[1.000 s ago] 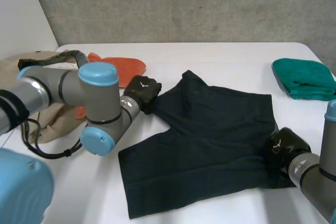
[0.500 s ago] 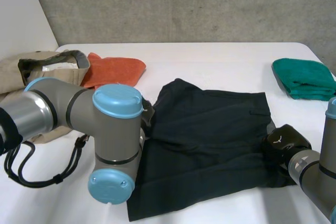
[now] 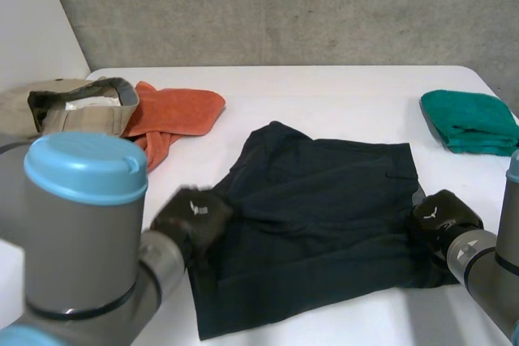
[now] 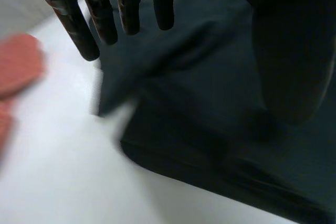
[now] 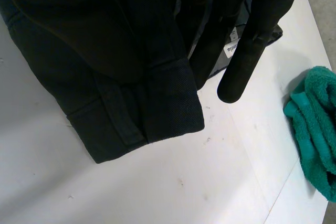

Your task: Fold the laundry.

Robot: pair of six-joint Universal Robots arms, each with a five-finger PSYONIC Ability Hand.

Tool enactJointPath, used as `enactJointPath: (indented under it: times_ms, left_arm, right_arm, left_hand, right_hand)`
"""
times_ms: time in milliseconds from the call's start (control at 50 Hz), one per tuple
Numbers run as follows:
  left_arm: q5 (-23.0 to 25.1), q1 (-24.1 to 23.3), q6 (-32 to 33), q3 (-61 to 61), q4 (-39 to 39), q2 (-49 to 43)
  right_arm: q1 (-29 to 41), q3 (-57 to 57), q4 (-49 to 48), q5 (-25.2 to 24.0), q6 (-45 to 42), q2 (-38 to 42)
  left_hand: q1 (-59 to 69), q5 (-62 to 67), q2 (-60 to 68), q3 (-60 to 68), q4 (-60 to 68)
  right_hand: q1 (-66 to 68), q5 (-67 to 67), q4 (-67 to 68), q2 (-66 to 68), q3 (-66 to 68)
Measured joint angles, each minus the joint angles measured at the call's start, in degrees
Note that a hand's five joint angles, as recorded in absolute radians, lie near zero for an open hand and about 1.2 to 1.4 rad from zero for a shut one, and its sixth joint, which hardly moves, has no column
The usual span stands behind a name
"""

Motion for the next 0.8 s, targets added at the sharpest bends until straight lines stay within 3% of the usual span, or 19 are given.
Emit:
enactJointPath:
  times_ms: [80, 180, 200, 240, 260, 300, 400, 480, 560, 640, 740, 800]
  left_arm:
    - [5.0, -0.4, -4.4, -2.5, -4.2, 1.1]
    - [7.5, -0.7, -6.0, -3.7, -5.2, -0.6]
    - [7.5, -0.7, -6.0, -3.7, -5.1, -0.9]
    - [7.3, -0.7, -5.9, -3.5, -4.0, -3.1]
    - [7.0, -0.7, -5.8, -3.4, -3.4, -3.8]
    - [5.6, -0.7, -5.6, -3.1, -1.8, -5.8]
    - [1.9, -1.8, -4.9, -3.1, 0.0, -6.9]
    - [0.9, -4.8, -2.9, -4.5, -2.3, -2.7]
    - [2.0, -9.0, 0.4, -6.6, -6.7, 3.1]
    - [4.0, -12.8, 3.7, -7.8, -10.4, 7.2]
    - [4.5, -13.3, 5.7, -6.5, -10.2, 6.5]
    - [3.5, -11.7, 6.3, -4.1, -8.3, 3.8]
  right_arm:
    - [0.0, 0.0, 0.0, 0.1, 0.0, -0.3]
    - [0.1, 0.2, 0.2, 0.1, 0.0, -1.1]
    - [0.1, 0.3, 0.2, 0.1, 0.0, -1.3]
    - [0.1, 0.4, 0.3, 0.2, 0.0, -2.1]
    - [0.0, 0.6, 0.5, 0.2, 0.0, -2.5]
    - [0.0, 1.1, 1.0, 0.2, -0.1, -4.1]
    - [-0.4, 3.5, 5.7, -0.1, -1.3, -9.3]
    - [-3.6, 5.8, 13.8, -1.8, -4.8, -15.1]
    - [-10.2, 7.8, 22.1, -6.8, -10.1, -21.6]
    - [-18.2, 8.9, 28.2, -15.6, -14.1, -26.3]
    - [-24.7, 8.7, 30.3, -25.2, -15.5, -27.6]
    - [-25.7, 7.8, 29.5, -27.6, -15.1, -26.4]
  left_hand:
    - [2.2, 2.0, 2.0, 2.2, 2.0]
    - [7.0, 6.5, 6.7, 7.0, 6.4]
    - [7.0, 6.5, 6.7, 7.0, 6.4]
    - [31.0, 28.1, 29.7, 28.8, 28.5]
    - [31.0, 28.1, 29.7, 28.8, 28.5]
    - [50.0, 48.7, 49.8, 49.4, 49.3]
    - [50.1, 50.2, 52.2, 52.2, 52.2]
    - [50.1, 50.2, 52.3, 52.2, 52.2]
    - [50.1, 50.2, 52.3, 52.2, 52.2]
    - [50.1, 50.2, 52.4, 52.4, 52.2]
    - [50.1, 50.4, 52.4, 52.4, 52.2]
    - [50.1, 50.7, 52.4, 52.4, 52.2]
  right_hand:
    - [0.0, 0.0, 0.0, 0.0, 0.0]
    - [0.0, 0.0, 0.0, 0.0, 0.0]
    - [0.0, 0.0, 0.0, 0.0, 0.0]
    - [0.0, 0.0, 0.0, 0.0, 0.0]
    - [0.0, 0.0, 0.0, 0.0, 0.0]
    - [0.0, 0.0, 0.0, 0.0, 0.0]
    - [0.0, 0.0, 0.0, 0.0, 0.0]
    - [0.0, 0.0, 0.0, 0.0, 0.0]
    - [0.0, 0.0, 0.0, 0.0, 0.1]
    - [0.0, 0.0, 0.0, 0.0, 0.1]
    - [0.0, 0.0, 0.0, 0.0, 0.1]
    - [0.0, 0.0, 0.0, 0.0, 0.1]
